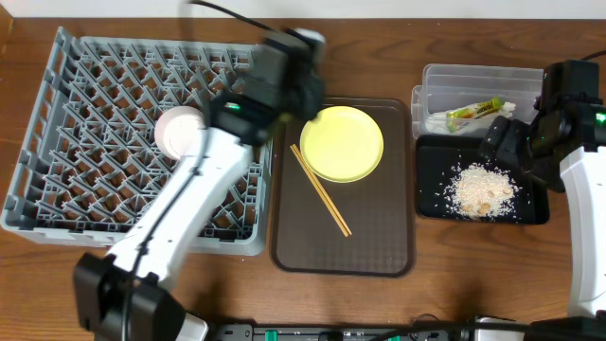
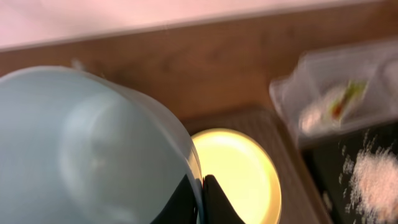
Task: Sort waste into correct bins and load items into the dishwasher
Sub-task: 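Place the light-blue bowl in the dish rack with the left gripper, then reach the left gripper to the wooden chopsticks on the tray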
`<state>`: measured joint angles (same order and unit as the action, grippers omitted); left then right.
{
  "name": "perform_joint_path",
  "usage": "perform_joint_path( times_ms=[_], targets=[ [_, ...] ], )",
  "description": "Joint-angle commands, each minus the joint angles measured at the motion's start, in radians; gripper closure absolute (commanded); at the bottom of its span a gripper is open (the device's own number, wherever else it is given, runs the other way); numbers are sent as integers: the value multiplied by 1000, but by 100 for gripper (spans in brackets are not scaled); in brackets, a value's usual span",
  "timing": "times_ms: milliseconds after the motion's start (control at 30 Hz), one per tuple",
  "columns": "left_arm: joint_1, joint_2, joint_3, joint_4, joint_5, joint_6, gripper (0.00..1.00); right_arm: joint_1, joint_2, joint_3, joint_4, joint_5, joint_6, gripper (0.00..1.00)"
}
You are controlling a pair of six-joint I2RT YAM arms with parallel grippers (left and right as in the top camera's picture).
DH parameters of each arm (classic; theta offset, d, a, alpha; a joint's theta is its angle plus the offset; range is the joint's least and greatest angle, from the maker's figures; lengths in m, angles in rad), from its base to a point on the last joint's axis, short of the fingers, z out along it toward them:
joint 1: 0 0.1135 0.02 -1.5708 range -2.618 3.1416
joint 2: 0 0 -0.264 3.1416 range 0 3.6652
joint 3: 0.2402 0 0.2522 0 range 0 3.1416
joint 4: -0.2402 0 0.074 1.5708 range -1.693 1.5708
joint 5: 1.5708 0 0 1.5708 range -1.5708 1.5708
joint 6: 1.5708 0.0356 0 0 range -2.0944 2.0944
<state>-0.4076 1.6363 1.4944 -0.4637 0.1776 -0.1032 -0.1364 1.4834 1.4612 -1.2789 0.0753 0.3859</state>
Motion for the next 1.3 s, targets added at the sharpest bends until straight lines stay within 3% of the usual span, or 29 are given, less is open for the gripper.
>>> perform_joint_path(
  times_ms=[0, 133, 267, 400, 433, 667, 1000, 1067, 1233, 1267],
  targets=[
    [161, 5, 13, 59, 345, -35, 93, -6, -19, 3, -2, -1, -4, 2],
    [315, 51, 13, 142, 608, -45, 93, -6, -19, 3, -6, -1, -10, 2],
    [432, 139, 13, 253, 800, -135, 93, -6, -19, 3, -8, -1, -10, 2],
    [509, 253, 13, 425, 978, -304, 92, -6, -19, 3, -11, -1, -9, 2],
    [535, 306, 13, 503, 1025, -393, 93, -6, -19, 3, -13, -1, -9, 2],
    [597, 461, 13, 737, 1151, -707, 93, -6, -19, 3, -16, -1, -9, 2],
    [628, 484, 13, 696, 1152, -710, 92, -6, -19, 3, -16, -1, -9, 3],
    [648, 484, 13, 660, 1135, -675, 86, -6, -19, 3, -16, -2, -9, 4],
    [706, 484, 13, 566, 1034, -578, 83, -6, -19, 3, -24, -2, -9, 4],
    [714, 484, 13, 551, 1024, -561, 73, -6, -19, 3, -25, -2, -9, 4]
  ],
)
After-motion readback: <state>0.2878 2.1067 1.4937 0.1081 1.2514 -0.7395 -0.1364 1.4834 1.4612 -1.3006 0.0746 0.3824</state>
